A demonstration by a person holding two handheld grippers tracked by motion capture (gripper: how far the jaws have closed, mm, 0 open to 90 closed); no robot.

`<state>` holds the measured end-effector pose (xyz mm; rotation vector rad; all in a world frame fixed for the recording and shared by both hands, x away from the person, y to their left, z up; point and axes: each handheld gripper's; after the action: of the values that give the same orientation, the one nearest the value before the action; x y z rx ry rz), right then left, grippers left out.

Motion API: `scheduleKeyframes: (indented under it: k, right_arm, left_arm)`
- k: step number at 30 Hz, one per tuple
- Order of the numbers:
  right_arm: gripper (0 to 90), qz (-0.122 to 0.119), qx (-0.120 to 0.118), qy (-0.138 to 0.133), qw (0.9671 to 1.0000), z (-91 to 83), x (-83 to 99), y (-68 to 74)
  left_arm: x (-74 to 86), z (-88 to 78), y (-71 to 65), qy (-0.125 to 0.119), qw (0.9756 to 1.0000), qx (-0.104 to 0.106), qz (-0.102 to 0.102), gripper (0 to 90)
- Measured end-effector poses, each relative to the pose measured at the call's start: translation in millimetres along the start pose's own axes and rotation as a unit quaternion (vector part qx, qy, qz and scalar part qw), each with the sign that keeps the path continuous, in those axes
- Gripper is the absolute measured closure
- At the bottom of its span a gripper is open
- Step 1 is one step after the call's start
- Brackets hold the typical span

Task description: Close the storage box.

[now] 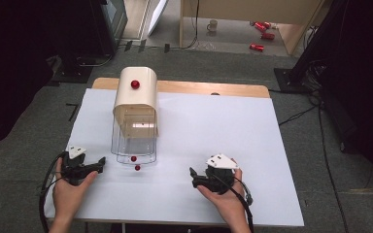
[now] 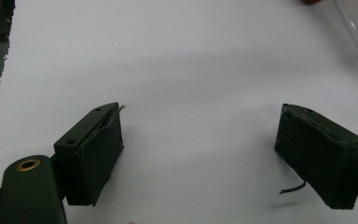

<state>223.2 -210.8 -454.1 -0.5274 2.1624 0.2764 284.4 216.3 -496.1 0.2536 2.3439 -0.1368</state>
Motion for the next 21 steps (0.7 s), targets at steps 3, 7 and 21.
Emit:
scheduleKeyframes:
  k: [3, 7, 21]
  right_arm:
    - [17.0, -0.004, -0.005, -0.006, 1.0, 3.3, -5.6, 7.8]
    - [18.6, -0.013, -0.008, -0.014, 0.9998, 7.1, -11.4, 18.1]
    - [25.9, -0.028, -0.045, -0.033, 0.9981, 25.5, -32.3, 61.7]
  left_arm:
    - [0.0, -0.1, 0.0, 0.001, 1.0, 0.0, 0.001, 14.9]
    - [0.0, 0.0, 0.0, 0.0, 1.0, 0.0, 0.0, 14.8]
    - [-0.2, 0.0, 0.1, 0.001, 1.0, 0.0, 0.001, 14.9]
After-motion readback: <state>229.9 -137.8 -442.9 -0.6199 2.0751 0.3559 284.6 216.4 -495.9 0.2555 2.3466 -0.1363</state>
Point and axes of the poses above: each handheld gripper's, and its own axes: z roughly forward along the jaws, x roughly out of its underside, y roughly to its left, and after that the axes turned 3 degrees about -z, right-handed
